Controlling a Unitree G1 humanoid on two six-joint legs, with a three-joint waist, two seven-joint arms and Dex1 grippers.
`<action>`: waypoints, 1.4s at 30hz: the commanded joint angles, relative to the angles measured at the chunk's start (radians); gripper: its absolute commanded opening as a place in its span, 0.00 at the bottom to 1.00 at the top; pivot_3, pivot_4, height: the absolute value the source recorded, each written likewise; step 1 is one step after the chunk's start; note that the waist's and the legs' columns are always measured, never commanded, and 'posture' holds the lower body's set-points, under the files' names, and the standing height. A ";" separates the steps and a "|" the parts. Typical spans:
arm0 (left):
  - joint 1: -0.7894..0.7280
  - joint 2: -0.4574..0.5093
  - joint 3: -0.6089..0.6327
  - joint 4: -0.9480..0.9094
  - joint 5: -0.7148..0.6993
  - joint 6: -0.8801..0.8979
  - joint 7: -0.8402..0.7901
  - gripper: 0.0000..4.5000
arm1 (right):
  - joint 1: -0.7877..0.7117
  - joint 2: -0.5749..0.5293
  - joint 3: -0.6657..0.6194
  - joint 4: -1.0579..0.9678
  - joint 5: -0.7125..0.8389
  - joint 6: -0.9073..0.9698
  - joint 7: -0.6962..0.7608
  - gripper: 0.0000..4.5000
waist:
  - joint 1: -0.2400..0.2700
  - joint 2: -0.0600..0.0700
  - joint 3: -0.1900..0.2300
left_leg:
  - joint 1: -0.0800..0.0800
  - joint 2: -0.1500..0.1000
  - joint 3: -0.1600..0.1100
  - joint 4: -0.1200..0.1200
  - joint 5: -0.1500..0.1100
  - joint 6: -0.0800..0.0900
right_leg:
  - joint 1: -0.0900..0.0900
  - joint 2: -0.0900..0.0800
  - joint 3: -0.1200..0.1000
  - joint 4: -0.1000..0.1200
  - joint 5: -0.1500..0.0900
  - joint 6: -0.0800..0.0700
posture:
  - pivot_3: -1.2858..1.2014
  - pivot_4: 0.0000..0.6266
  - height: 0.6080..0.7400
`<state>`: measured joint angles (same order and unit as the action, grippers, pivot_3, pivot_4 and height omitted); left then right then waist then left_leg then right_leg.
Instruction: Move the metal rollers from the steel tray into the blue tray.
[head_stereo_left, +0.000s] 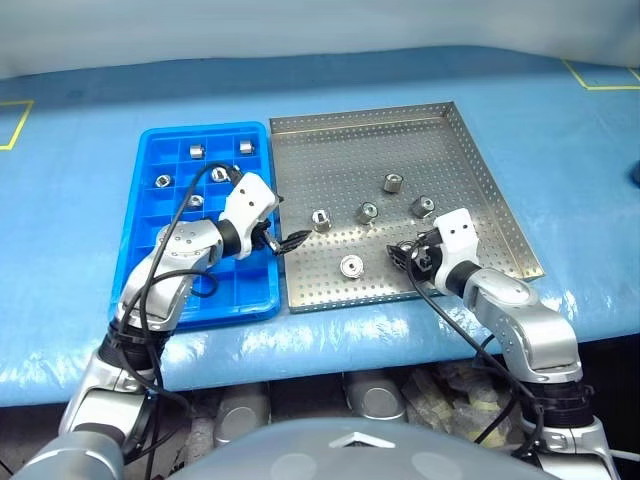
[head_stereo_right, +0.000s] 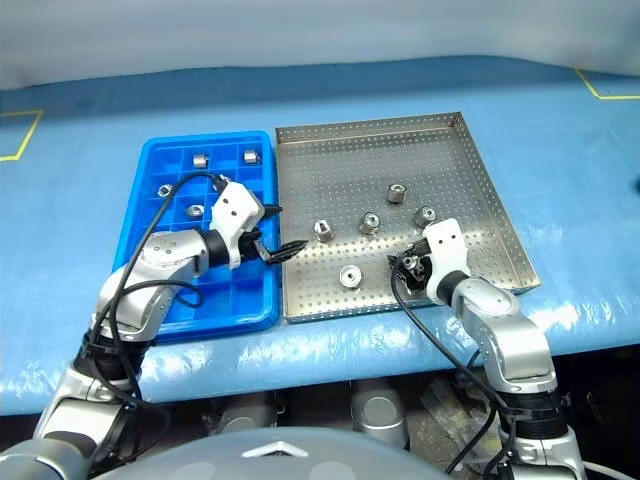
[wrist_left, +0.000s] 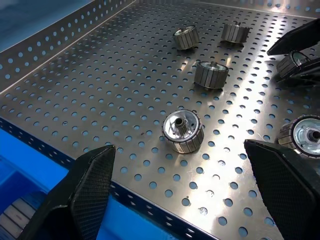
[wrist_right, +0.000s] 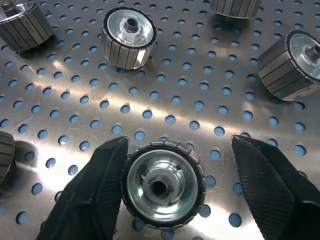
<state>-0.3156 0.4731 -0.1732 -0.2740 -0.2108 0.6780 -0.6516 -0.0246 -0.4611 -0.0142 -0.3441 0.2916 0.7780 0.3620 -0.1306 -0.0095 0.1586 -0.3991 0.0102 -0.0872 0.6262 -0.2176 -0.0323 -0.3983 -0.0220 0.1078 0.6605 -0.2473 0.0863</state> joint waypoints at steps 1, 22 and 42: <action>-0.001 0.014 0.037 -0.030 -0.006 0.009 0.015 1.00 | -0.003 -0.009 -0.003 -0.017 -0.019 0.013 -0.010 0.51 | 0.004 0.000 0.000 | 0.000 0.000 0.000 0.000 0.000 0.000 | 0.000 0.000 0.000 0.000 0.000 0.000 | 0.47 0.24 1.00; 0.071 0.088 0.442 -0.037 -0.026 0.005 0.231 1.00 | -0.375 0.175 0.302 -0.167 -0.052 0.023 0.017 0.38 | 0.015 0.001 0.001 | 0.002 0.004 -0.002 -0.002 0.000 0.000 | -0.001 0.004 -0.001 0.002 0.000 -0.002 | 0.51 0.24 1.00; 0.199 0.121 0.530 -0.134 -0.015 0.042 0.312 1.00 | -0.663 0.494 0.454 0.573 -0.179 -0.370 0.166 0.38 | 0.084 -0.001 0.001 | 0.000 0.000 -0.008 -0.007 0.002 -0.005 | -0.002 -0.002 -0.010 0.001 0.002 -0.009 | 0.56 0.24 1.00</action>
<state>-0.1193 0.5922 0.3483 -0.3628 -0.2175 0.7173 -0.3388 -0.6567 0.0136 0.4682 0.2408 0.1091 0.4429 0.5214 -0.0468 -0.0106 0.1595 -0.3988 0.0103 -0.0952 0.6185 -0.2153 -0.0372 -0.4002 -0.0244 0.0980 0.6611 -0.2451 0.0770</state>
